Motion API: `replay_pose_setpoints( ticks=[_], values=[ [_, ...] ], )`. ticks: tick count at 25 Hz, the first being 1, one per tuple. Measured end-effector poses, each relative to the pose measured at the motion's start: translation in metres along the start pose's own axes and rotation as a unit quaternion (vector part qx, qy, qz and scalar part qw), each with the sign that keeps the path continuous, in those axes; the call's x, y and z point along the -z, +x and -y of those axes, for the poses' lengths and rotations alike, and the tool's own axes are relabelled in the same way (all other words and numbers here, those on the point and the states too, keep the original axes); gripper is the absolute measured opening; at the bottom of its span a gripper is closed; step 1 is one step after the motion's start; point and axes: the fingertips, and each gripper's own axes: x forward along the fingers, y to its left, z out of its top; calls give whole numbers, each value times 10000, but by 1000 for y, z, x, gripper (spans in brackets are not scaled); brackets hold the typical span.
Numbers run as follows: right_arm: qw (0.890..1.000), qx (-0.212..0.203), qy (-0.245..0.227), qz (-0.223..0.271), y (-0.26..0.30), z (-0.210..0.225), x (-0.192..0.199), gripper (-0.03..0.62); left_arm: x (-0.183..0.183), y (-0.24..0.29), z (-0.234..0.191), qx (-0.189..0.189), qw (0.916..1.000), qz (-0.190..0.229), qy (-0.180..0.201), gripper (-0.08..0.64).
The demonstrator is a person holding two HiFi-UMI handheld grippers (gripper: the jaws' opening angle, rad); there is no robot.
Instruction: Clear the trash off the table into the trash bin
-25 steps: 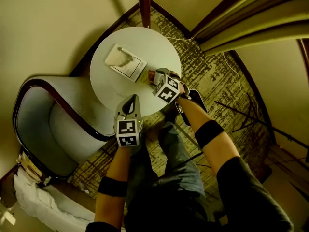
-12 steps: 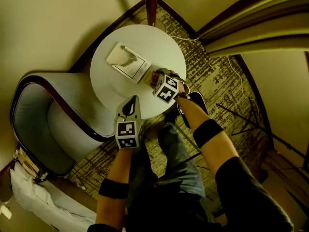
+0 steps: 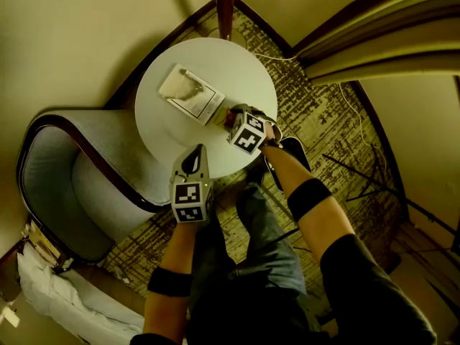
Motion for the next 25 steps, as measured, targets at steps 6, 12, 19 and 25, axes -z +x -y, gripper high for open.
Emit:
replay_pose_setpoints(
  ticks=[6,12,19,25],
  values=[
    [9997,170,118,116,-8,7,-8,103,-2,-3,3,2,10000,21,6,0],
    [9995,254,109,168,-23,5,-16,69,-8,-13,3,-25,10000,70,13,0],
    [9981,467,206,357,-63,1,-33,52,-23,-40,6,-41,9998,186,32,0],
    [9956,673,214,611,-117,-11,-57,46,-30,-67,5,-100,9994,274,176,0]
  ],
)
